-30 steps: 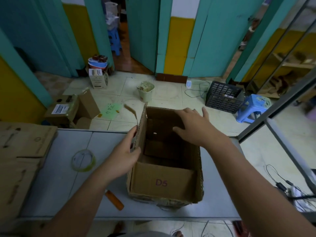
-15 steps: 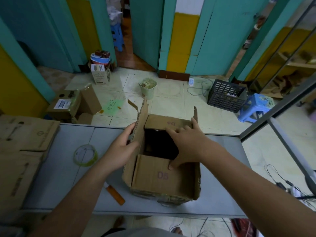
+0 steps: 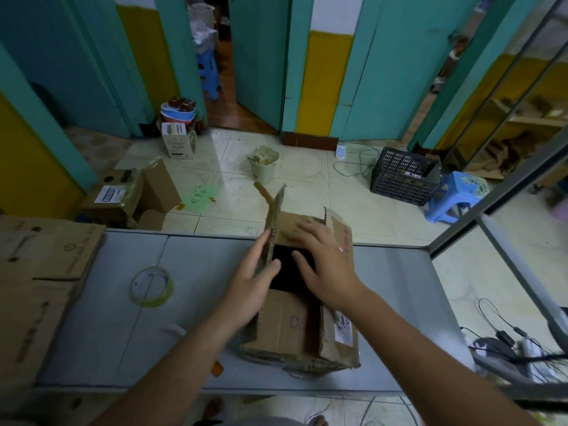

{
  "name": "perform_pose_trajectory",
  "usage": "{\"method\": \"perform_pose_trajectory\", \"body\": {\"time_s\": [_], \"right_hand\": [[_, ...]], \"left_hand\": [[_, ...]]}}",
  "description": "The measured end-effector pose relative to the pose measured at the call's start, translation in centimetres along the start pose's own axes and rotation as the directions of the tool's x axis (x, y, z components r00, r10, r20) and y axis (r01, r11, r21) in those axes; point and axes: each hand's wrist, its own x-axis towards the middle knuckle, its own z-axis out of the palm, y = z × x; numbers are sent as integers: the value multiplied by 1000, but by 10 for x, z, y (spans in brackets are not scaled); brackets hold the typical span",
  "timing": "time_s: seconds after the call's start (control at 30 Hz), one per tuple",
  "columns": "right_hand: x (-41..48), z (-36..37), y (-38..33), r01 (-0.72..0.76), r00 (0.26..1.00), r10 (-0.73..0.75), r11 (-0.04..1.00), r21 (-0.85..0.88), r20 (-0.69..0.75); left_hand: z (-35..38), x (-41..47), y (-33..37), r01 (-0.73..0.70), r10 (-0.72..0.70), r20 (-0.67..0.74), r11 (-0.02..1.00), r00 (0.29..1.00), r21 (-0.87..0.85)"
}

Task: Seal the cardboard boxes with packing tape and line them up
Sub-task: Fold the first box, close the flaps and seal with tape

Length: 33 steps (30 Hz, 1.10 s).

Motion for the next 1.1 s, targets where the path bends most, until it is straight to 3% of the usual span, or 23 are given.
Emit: {"method": "perform_pose_trajectory", "body": {"time_s": [0.03,0.13,0.2,0.33,0.47,0.67,0.93,1.0,1.1], "right_hand": [[-9,4,1,-78,995,83,992,98,-48],[-29,13,10,-256,965,263,937,239,5],[-35,14,17,-302,953,302,936,179,26],[-40,9,30,-336,938,337,941,-26,82],[-52,12,41,-327,920,349,934,-146,175],[-56,24,47,-316,924,348,928,-195,161],[-57,27,48,-318,927,343,934,-164,150],[-58,23,43,-331,929,345,936,-119,131],[-60,13,33,-297,949,306,949,-110,77]], "left_hand": [[7,-1,0,1,-1,0,1000,1000,27],[23,-3,-4,9,-23,56,973,998,231],[31,-5,-9,-42,-18,129,892,992,450],[39,-2,-24,-132,-23,185,620,982,774],[38,1,-31,-139,-33,178,497,983,857],[47,1,-40,-158,-4,170,356,985,921],[47,2,-40,-151,-32,173,349,984,925],[43,1,-34,-157,-56,197,412,979,898],[33,0,-21,-135,-79,229,609,970,781]]}}
